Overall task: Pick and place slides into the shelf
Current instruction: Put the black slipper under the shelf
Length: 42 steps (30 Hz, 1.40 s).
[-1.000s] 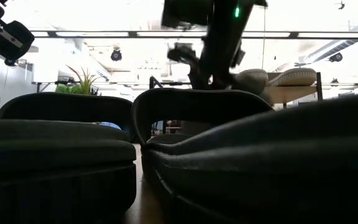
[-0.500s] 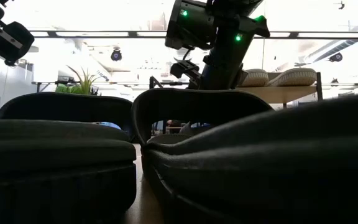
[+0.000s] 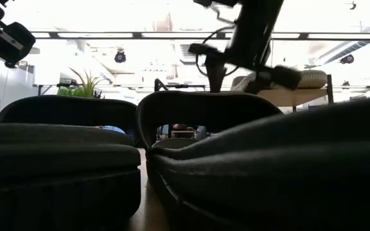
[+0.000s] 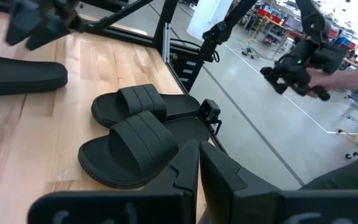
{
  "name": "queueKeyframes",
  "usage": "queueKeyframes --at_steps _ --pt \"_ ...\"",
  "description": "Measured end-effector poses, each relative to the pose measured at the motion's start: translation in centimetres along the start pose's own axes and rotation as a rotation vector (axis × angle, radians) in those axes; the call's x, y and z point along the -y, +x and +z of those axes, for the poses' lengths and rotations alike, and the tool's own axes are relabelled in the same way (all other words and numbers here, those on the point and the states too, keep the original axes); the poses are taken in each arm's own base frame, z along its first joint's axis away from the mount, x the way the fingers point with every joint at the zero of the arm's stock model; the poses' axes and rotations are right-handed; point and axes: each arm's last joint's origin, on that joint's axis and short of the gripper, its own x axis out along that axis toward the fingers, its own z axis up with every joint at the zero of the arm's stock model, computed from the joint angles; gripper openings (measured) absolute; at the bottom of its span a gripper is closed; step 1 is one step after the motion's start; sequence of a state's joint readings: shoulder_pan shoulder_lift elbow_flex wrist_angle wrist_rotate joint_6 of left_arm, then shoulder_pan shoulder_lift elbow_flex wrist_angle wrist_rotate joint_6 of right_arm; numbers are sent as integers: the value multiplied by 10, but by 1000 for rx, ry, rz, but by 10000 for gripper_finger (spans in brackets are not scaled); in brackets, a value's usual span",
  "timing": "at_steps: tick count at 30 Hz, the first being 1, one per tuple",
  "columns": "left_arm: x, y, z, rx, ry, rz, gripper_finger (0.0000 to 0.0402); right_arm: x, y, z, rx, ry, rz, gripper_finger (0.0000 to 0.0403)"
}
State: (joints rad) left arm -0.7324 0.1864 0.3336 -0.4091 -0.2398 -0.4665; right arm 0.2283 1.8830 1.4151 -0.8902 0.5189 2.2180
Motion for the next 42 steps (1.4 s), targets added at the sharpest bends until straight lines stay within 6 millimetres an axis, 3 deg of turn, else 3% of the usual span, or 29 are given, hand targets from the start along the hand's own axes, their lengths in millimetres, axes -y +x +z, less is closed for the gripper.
queueKeyframes --at_steps 6,12,17,23,32,42 --pt "0 0 0 1 1 -1 2 2 -27 -18 -149 -68 6 209" --pt "0 0 0 6 1 4 2 0 -14 -51 -186 -40 -23 176" --pt "0 0 1 10 1 10 2 -15 13 -64 -143 -52 -51 115" --pt "0 0 1 10 1 11 2 -36 37 -64 -110 -70 -44 18" --pt "0 0 1 14 -20 10 2 -50 77 -57 30 -12 -95 12" --pt "0 0 1 13 -27 11 2 -59 85 -36 241 -33 -252 13"
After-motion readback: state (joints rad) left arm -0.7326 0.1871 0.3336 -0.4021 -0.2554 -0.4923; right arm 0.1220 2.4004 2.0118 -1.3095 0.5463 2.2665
